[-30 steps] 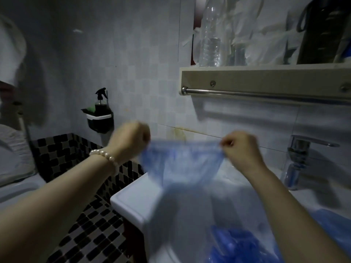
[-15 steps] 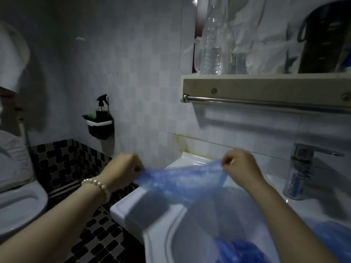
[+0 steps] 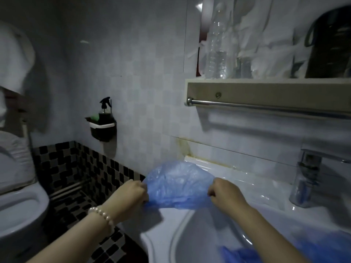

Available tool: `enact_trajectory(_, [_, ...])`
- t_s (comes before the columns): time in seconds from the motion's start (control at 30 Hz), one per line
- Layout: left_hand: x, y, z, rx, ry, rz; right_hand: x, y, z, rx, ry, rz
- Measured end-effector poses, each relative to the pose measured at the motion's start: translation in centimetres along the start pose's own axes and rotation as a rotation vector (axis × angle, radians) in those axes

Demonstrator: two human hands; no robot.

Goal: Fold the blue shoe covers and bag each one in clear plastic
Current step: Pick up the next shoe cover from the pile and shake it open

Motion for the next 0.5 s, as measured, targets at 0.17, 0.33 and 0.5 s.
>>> enact_trajectory(0.17, [-0.1, 0.6, -3.1, -0.041, 0.278, 0.008, -0.1, -4.0, -4.2, -0.034, 0.484, -0.249])
enact_trajectory(0.33, [-2.0, 1.0, -8.8, -0.102, 0.691, -0.031, -5.5, -5.6, -10.4, 0.138, 1.125, -0.462])
enact_trajectory(0.5, [-1.5, 1.5, -1.4, 0.004, 0.245, -0.006, -2.5, -4.3, -3.7, 0.041, 0.668, -0.466])
Point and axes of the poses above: each hand's wrist, its own x-axis towards the middle knuckle, its own z-axis out of the palm, y = z × x, the point moved 10 cm from there along x, towards the middle knuckle, and after that the axes turned 4 degrees about -z, right-handed, at the moved point
